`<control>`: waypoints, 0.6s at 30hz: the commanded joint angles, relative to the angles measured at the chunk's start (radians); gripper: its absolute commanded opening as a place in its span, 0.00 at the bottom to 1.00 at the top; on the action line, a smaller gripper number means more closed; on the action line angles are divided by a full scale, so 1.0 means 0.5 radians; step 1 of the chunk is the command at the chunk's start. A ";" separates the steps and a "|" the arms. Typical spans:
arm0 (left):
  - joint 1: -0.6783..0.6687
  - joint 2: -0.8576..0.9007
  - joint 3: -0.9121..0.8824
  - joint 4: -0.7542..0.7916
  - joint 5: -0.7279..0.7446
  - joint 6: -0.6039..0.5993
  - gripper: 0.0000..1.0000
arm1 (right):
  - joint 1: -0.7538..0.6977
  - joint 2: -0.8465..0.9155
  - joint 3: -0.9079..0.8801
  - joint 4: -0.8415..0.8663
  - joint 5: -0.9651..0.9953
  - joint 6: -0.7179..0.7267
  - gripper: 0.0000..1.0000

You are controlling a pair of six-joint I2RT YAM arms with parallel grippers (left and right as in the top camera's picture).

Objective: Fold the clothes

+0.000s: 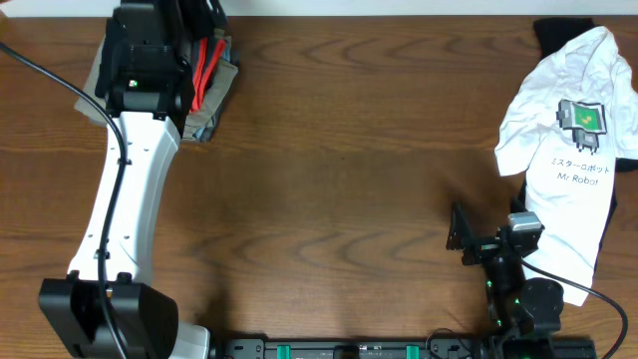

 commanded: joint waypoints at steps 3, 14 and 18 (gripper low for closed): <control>0.003 -0.172 -0.007 -0.386 0.002 0.015 0.98 | 0.017 -0.014 -0.004 -0.010 0.021 -0.012 0.99; 0.005 -0.810 -0.790 -0.391 0.002 0.014 0.98 | 0.017 -0.014 -0.004 -0.010 0.021 -0.012 0.99; 0.005 -1.155 -1.263 -0.087 0.001 0.014 0.98 | 0.017 -0.014 -0.004 -0.010 0.021 -0.012 0.99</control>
